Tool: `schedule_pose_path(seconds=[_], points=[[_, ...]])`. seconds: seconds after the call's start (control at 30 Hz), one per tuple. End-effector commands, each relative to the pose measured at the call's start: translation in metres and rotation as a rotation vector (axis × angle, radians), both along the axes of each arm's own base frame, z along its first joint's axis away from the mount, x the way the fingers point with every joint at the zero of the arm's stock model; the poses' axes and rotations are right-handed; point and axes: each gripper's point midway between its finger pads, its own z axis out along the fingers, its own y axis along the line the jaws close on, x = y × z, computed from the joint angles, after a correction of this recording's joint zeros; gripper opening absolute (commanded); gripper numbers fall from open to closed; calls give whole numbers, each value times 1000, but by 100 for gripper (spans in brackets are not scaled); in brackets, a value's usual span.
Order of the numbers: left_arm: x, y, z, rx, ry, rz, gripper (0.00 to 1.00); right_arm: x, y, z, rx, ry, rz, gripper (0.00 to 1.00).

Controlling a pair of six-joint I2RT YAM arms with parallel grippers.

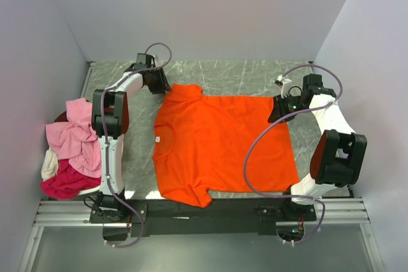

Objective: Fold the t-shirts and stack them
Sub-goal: Flatten the tshirt out

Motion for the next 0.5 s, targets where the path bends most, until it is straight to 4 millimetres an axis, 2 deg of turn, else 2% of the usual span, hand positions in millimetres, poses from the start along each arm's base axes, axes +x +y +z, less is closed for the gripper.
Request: schedule_pose_path(seconds=[0.0, 0.03, 0.07, 0.13, 0.17, 0.47], points=[[21, -16, 21, -10, -78, -102, 45, -2, 0, 4, 14, -12, 7, 34], [22, -17, 9, -5, -66, -128, 46, -2, 1, 5, 15, -15, 8, 34], [29, -20, 16, -11, -90, -147, 46, -2, 1, 4, 13, -15, 7, 34], [29, -21, 2, 2, -64, -174, 48, -2, 0, 4, 12, -13, 4, 34], [32, -21, 5, 6, -74, -179, 49, -2, 0, 4, 14, -14, 4, 34], [27, -33, -19, 63, -47, -251, 48, -1, -2, 4, 12, -10, -2, 34]])
